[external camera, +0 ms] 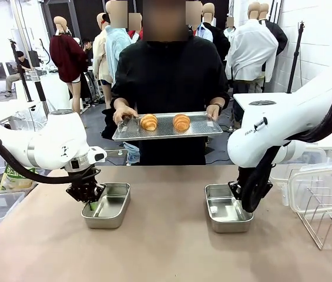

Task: Place the bread in airtight containers.
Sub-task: Lift both Airtight Container.

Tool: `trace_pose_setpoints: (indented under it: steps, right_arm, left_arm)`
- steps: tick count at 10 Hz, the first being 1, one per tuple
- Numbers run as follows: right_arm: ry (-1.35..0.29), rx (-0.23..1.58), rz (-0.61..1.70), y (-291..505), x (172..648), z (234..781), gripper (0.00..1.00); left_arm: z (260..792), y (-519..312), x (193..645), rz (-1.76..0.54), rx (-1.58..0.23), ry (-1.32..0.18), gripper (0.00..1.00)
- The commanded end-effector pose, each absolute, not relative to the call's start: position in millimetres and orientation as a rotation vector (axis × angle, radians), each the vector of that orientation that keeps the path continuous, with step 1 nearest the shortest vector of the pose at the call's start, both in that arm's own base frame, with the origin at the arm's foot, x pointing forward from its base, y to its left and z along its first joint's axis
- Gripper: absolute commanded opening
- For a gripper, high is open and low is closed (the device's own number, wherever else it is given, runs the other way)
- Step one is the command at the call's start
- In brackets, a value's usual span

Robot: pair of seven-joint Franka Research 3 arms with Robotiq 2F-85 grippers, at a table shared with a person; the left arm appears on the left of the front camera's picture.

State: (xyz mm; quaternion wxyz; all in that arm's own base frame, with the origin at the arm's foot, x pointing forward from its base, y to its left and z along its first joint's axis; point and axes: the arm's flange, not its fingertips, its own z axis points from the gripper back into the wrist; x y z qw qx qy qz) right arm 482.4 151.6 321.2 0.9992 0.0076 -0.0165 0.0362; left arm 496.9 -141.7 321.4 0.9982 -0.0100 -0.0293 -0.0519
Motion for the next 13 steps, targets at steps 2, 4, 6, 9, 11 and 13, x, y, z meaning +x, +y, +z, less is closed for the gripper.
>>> trace_pose_setpoints:
  steps: [2, 4, 6, 9, 11, 13]
  right_arm:
    - [-0.038, 0.033, 0.084, 150.4, 482.6, 322.9, 0.0]
    - [-0.035, 0.039, 0.089, 149.6, 481.7, 323.8, 0.0]
    - [-0.055, 0.06, 0.103, 148.9, 478.1, 329.7, 0.0]
    - [-0.073, 0.084, 0.039, 138.9, 474.0, 353.8, 0.0]
    - [-0.087, 0.129, 0.023, 126.3, 465.1, 401.7, 0.0]
    - [-0.089, 0.149, 0.044, 112.4, 459.8, 450.2, 0.0]
  left_arm:
    - [321.7, -147.9, 500.1, -0.088, 0.018, -0.061, 0.0]
    - [323.6, -147.4, 499.4, -0.093, 0.017, -0.062, 0.0]
    - [329.7, -148.3, 495.7, -0.086, 0.009, -0.076, 0.0]
    - [344.1, -148.1, 491.7, -0.058, 0.015, -0.077, 0.0]
    - [382.0, -150.5, 485.5, -0.017, 0.002, -0.094, 0.0]
    - [434.1, -155.1, 479.4, -0.012, -0.019, -0.157, 0.0]
